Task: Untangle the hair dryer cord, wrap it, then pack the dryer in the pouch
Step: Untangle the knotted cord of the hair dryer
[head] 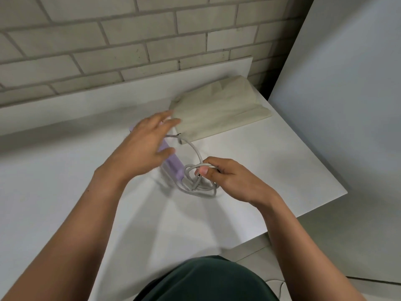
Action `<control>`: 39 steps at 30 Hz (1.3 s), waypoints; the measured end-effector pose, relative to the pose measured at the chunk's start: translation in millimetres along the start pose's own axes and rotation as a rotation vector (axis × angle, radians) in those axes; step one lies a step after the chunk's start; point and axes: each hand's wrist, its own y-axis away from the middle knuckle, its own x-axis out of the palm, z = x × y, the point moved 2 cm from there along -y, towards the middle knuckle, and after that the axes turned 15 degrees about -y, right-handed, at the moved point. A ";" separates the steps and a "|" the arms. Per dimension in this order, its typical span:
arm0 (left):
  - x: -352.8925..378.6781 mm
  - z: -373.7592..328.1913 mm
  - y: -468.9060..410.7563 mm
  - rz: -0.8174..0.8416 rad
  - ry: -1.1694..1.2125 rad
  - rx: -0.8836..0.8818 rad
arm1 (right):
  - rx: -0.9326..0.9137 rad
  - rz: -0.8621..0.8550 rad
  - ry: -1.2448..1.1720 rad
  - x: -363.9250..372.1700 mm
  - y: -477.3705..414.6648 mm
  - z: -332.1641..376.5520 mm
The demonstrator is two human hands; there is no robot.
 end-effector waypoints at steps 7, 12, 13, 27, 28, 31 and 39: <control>-8.4 -32.4 -13.3 0.034 0.090 0.410 | -0.034 -0.022 -0.055 -3.3 -2.9 -0.4; -11.2 -41.6 -6.6 -0.430 0.193 0.177 | -0.088 -0.065 -0.242 -13.9 3.0 6.0; -12.0 -43.9 -7.5 -0.492 0.253 0.105 | -0.089 -0.049 -0.270 -14.2 2.8 5.4; -25.5 -61.1 -11.7 -0.599 0.323 0.137 | -0.057 -0.012 -0.198 -10.3 5.1 2.0; -24.7 -54.6 -11.7 -0.593 0.390 0.039 | -0.089 -0.054 -0.211 -12.7 4.9 1.8; -20.1 -30.9 -8.1 -0.509 0.515 -0.167 | -0.210 -0.196 -0.244 -17.3 3.7 0.4; -1.6 -14.7 5.0 -0.030 0.623 -0.257 | -0.325 -0.350 -0.172 -10.6 -0.7 -2.8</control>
